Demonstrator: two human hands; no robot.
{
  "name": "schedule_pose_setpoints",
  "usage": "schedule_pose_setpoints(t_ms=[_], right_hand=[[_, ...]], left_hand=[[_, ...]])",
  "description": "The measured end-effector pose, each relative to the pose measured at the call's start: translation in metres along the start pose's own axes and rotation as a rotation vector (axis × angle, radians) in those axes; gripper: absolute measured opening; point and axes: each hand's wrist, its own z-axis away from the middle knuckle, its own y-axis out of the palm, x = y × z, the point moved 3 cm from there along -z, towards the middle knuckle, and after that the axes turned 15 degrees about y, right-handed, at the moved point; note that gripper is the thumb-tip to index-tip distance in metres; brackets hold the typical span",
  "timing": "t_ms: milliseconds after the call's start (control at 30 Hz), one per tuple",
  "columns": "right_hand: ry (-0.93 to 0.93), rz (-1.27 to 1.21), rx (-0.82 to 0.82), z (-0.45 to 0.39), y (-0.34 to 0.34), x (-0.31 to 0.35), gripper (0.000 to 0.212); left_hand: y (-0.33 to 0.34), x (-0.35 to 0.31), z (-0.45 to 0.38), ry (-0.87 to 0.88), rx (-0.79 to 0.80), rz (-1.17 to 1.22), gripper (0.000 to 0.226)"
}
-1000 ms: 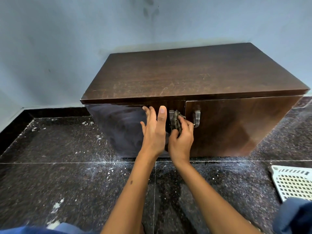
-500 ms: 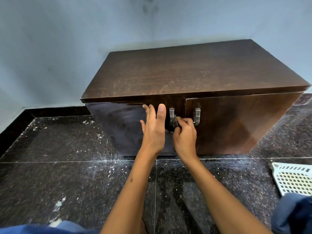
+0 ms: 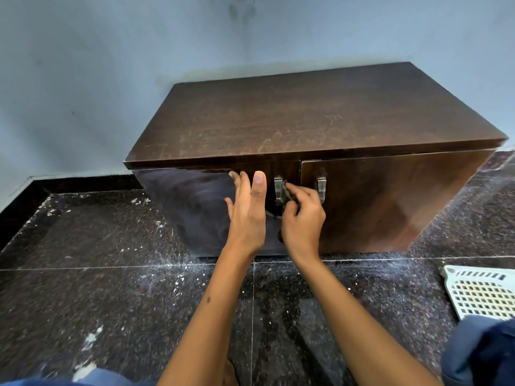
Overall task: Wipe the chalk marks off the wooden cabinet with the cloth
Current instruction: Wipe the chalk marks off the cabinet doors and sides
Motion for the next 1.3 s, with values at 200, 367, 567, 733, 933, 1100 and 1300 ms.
schedule_pose_setpoints(t_ms=[200,367,567,733,933,1100,1300], right_hand=[[0.021,0.010,0.048,0.009,0.004,-0.019,0.040],[0.399,-0.276,0.046,0.046,0.021,-0.038,0.034],[-0.194,-0.251,0.013,0.077,0.025,0.011,0.036],[-0.722,0.197,-0.170,0.026,0.028,0.044,0.030],[-1.029,0.648,-0.304,0.013,0.043,0.009,0.036],[-1.058,0.776,-0.352,0.013,0.046,-0.006,0.036],[-1.065,0.669,-0.232,0.029,0.072,0.017,0.038]], left_hand=[[-0.002,0.003,0.002,0.048,-0.007,-0.032,0.119],[-0.009,0.000,0.005,0.055,-0.089,-0.034,0.097],[-0.024,-0.006,-0.001,0.020,-0.136,0.013,0.102],[-0.045,-0.005,-0.006,0.023,-0.159,-0.004,0.098],[-0.086,-0.022,-0.006,0.354,-0.452,-0.621,0.066],[-0.124,0.011,-0.019,0.330,-0.029,-1.229,0.061],[-0.152,0.034,-0.025,0.295,0.050,-1.392,0.066]])
